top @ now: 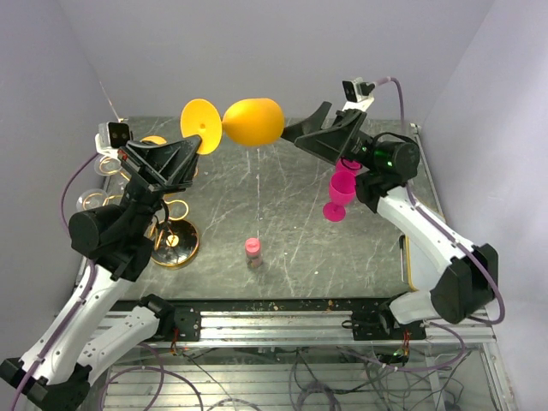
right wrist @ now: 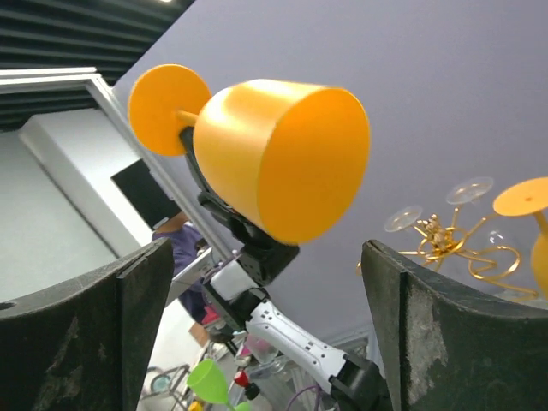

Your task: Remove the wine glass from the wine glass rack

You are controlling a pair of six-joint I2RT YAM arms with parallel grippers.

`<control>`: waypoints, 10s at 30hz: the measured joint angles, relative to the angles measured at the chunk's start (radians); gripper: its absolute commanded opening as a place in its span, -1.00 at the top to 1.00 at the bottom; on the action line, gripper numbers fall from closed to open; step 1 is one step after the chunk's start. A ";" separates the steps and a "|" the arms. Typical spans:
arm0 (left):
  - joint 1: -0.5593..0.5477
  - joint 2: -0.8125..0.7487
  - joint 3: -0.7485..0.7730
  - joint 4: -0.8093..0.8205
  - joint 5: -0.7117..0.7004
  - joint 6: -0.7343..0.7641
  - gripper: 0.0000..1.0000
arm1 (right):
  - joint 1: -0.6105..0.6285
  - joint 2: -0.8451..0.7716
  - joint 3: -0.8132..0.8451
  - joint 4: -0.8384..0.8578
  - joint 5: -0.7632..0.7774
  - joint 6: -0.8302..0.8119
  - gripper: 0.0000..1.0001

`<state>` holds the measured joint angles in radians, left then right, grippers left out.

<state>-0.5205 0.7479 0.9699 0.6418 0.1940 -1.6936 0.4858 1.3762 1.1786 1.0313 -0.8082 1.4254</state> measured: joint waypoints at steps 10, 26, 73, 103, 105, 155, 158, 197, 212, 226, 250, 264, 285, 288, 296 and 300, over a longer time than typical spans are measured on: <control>0.000 -0.023 -0.056 0.096 0.038 -0.055 0.86 | 0.096 0.097 0.094 0.299 -0.053 0.202 -0.08; 0.000 0.016 -0.066 0.096 0.129 -0.021 -0.05 | 0.103 0.043 0.055 0.360 0.026 0.234 1.00; 0.326 0.634 1.048 -1.620 -0.224 1.180 -0.89 | 0.100 0.193 0.263 -2.216 1.218 -0.438 0.95; 0.635 0.615 0.842 -1.767 -0.216 1.115 -0.35 | 0.085 -0.163 0.194 -1.989 1.244 -0.554 -0.84; 0.641 0.616 0.830 -1.761 -0.216 1.101 -0.31 | 0.085 -0.195 0.174 -1.972 1.249 -0.554 -0.85; 0.728 0.508 0.564 -1.516 -0.089 0.959 0.86 | 0.085 -0.245 0.135 -1.932 1.307 -0.547 -0.87; 0.740 0.492 0.535 -1.488 -0.061 0.927 0.86 | 0.085 -0.245 0.146 -1.932 1.306 -0.547 -0.87; 0.776 0.244 0.299 -1.353 -0.014 0.592 0.86 | 0.085 -0.232 0.153 -1.919 1.312 -0.550 -0.99; 0.782 0.211 0.239 -1.291 0.025 0.525 0.86 | 0.085 -0.229 0.153 -1.919 1.314 -0.545 -0.99; 0.824 0.192 0.111 -1.072 0.121 0.463 0.86 | 0.085 -0.229 0.153 -1.919 1.316 -0.544 -0.99; 0.847 0.076 0.016 -1.031 0.181 0.369 0.86 | 0.085 -0.200 0.163 -1.917 1.301 -0.551 -0.99; 0.847 0.135 0.117 -1.151 0.255 0.368 0.86 | 0.084 -0.179 0.169 -1.737 1.025 -0.805 -0.99; 0.867 0.166 0.095 -1.120 0.339 0.365 0.86 | 0.259 0.425 0.589 -0.988 0.399 -0.496 -0.49; 0.875 0.172 0.086 -1.104 0.359 0.362 0.86 | 0.280 0.501 0.663 -0.951 0.378 -0.432 -0.47; 0.888 0.184 0.081 -1.087 0.396 0.359 0.86 | 0.323 0.650 0.780 -0.939 0.357 -0.317 -0.20; 0.891 0.184 0.081 -1.087 0.399 0.360 0.87 | 0.339 0.719 0.834 -0.939 0.347 -0.282 0.00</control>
<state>0.3706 0.9318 1.0512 -0.4450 0.5930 -1.3338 0.8246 2.0956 2.0125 0.0921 -0.4614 1.1439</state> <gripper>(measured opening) 0.069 0.562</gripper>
